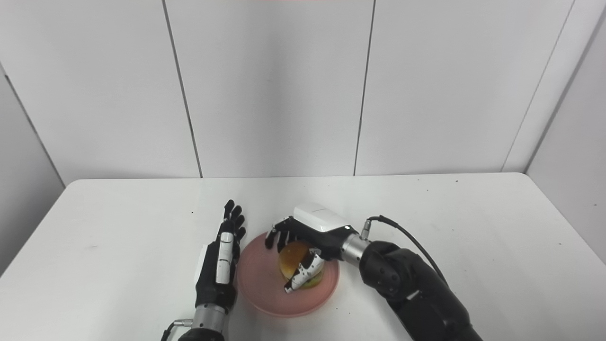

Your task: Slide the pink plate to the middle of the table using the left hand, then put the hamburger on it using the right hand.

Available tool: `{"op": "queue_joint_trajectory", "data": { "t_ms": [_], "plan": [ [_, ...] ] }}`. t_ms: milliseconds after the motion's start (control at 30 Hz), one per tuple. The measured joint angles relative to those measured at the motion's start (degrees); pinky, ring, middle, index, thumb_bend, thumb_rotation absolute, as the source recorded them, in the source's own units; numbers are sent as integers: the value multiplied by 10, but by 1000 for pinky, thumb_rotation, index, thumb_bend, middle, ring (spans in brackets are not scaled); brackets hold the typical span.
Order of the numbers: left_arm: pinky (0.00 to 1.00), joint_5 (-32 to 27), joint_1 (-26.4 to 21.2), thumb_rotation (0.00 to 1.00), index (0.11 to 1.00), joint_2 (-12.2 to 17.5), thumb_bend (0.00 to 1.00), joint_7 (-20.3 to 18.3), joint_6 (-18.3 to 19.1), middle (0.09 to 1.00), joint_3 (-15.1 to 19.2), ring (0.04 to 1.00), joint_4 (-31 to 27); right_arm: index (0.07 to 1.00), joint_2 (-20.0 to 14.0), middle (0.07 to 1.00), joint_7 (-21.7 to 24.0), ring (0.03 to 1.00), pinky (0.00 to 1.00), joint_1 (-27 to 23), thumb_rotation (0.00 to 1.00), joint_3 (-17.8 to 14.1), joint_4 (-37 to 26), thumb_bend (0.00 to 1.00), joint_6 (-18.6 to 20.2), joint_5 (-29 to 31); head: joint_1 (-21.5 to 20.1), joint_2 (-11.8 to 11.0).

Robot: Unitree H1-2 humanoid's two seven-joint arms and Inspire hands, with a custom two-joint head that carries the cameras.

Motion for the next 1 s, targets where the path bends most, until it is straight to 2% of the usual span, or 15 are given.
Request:
{"op": "queue_joint_trajectory", "data": {
  "t_ms": [100,167,267,333,433,567,733,800,867,933,1000],
  "plan": [
    [1000,-3,0,1000,1000,0,710,0,3,1000,0,1000,-1,929,0,950,2,916,775,25,486,-9,-11,693,-2,18,-2,1],
    [1000,-5,0,1000,1000,0,712,0,3,1000,1,1000,-1,954,0,988,3,962,812,42,564,-22,-42,689,0,31,-4,1],
    [1000,0,0,1000,1000,0,701,1,8,1000,-1,1000,-1,997,1,1000,13,998,922,54,766,-52,-88,672,26,73,-7,1],
    [1000,1,0,1000,1000,0,698,1,11,1000,-3,1000,0,999,6,1000,15,1000,968,60,856,-79,-108,691,48,104,-8,0],
    [1000,1,0,1000,1000,0,705,1,15,1000,-4,1000,-1,1000,9,1000,-1,1000,997,80,971,-106,-112,725,50,121,-9,0],
    [1000,4,0,1000,1000,0,707,1,19,1000,-5,1000,-2,1000,31,1000,-40,1000,1000,121,972,-161,-96,759,46,171,-10,1],
    [1000,11,1,1000,1000,0,682,1,20,1000,-5,1000,-3,1000,81,1000,-124,1000,1000,136,908,-223,-9,844,-29,225,-13,1],
    [1000,5,1,1000,1000,0,689,1,20,1000,-4,1000,-3,1000,96,1000,-143,1000,1000,139,921,-235,8,806,-55,245,-15,1],
    [997,0,1,1000,1000,0,706,1,20,1000,-4,1000,-3,1000,113,1000,-156,1000,1000,142,908,-245,14,707,-73,266,-18,1],
    [1000,-3,1,1000,1000,0,716,0,20,1000,-3,1000,-2,1000,131,1000,-165,1000,1000,147,904,-255,14,700,-79,293,-21,-1],
    [990,-13,0,1000,1000,0,733,-6,20,1000,-2,1000,-2,1000,137,1000,-156,1000,1000,157,891,-255,14,752,-77,323,-24,0]
  ]
}}
